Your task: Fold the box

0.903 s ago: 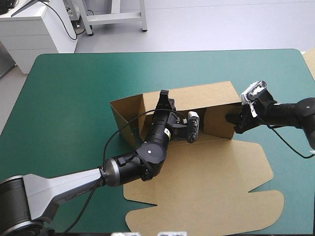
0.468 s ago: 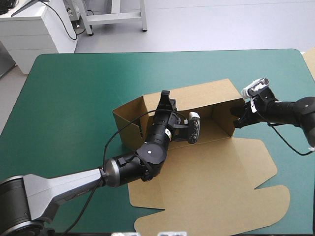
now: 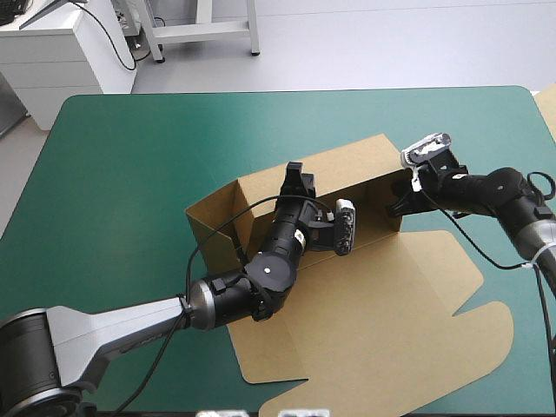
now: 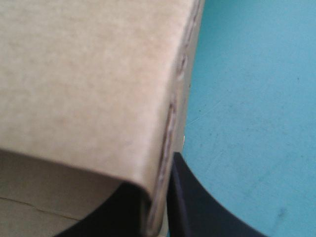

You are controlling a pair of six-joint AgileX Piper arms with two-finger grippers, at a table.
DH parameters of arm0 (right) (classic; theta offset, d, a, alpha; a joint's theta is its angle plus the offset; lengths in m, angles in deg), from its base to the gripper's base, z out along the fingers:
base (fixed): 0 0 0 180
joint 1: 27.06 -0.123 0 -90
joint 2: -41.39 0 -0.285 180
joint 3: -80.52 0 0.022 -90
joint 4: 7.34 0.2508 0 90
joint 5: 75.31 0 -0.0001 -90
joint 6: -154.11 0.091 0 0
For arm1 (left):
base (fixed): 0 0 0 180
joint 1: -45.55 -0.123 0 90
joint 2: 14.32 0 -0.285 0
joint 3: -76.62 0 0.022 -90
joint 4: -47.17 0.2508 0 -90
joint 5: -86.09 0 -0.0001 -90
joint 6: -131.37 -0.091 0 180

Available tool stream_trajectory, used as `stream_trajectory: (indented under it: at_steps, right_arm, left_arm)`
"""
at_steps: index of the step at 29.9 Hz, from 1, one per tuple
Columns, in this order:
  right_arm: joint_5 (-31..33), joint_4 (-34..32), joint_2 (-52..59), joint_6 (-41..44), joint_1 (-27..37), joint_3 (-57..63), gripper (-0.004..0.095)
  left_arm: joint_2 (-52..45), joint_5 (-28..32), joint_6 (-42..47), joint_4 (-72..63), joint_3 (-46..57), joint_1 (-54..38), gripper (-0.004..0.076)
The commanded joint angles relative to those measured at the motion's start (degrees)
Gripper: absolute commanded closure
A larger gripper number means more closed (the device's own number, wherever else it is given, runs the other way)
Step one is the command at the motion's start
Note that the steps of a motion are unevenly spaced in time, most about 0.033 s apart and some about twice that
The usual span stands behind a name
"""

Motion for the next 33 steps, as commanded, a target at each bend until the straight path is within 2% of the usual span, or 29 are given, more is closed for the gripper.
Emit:
stream_trajectory:
  at_steps: [1,10,14,17,18,20,21,29,33]
  right_arm:
    - [2.8,-0.6,0.4,3.1,-2.1,-0.5,0.0905]
    - [-3.0,-0.5,-1.4,8.0,-2.2,-0.6,0.0906]
    - [-4.2,-1.8,-1.8,11.1,-2.2,-0.6,0.0905]
    - [-4.2,-2.1,-1.8,11.4,-2.2,-0.6,0.0906]
    - [-4.1,-2.1,-1.8,11.4,-2.2,-0.6,0.0906]
    - [-4.0,-2.3,-1.8,11.4,-2.2,-0.6,0.0906]
    - [-4.0,-2.4,-1.8,11.4,-2.2,-0.6,0.0905]
    - [-2.4,-4.0,-0.1,19.0,-2.2,-0.6,0.0905]
    - [1.8,-9.7,3.2,27.9,-2.2,-1.4,0.0905]
  left_arm:
    - [-2.4,0.0,6.9,4.4,-1.3,0.9,0.0358]
    - [-2.4,-1.0,8.1,9.5,-1.3,9.0,0.0348]
    - [-2.4,-8.9,8.4,11.7,-1.3,14.7,0.0369]
    - [-3.2,-15.3,7.4,11.2,-1.3,17.6,0.0489]
    - [-4.2,-16.8,6.5,11.1,-1.3,18.4,0.0566]
    - [-6.6,-16.0,6.1,11.1,-1.3,18.7,0.0724]
    - [-7.9,-15.2,5.9,11.1,-1.3,18.7,0.0722]
    - [-18.2,-13.1,5.1,7.0,-4.1,7.6,0.0716]
    - [-25.4,-7.6,5.2,0.5,-6.7,-2.8,0.0716]
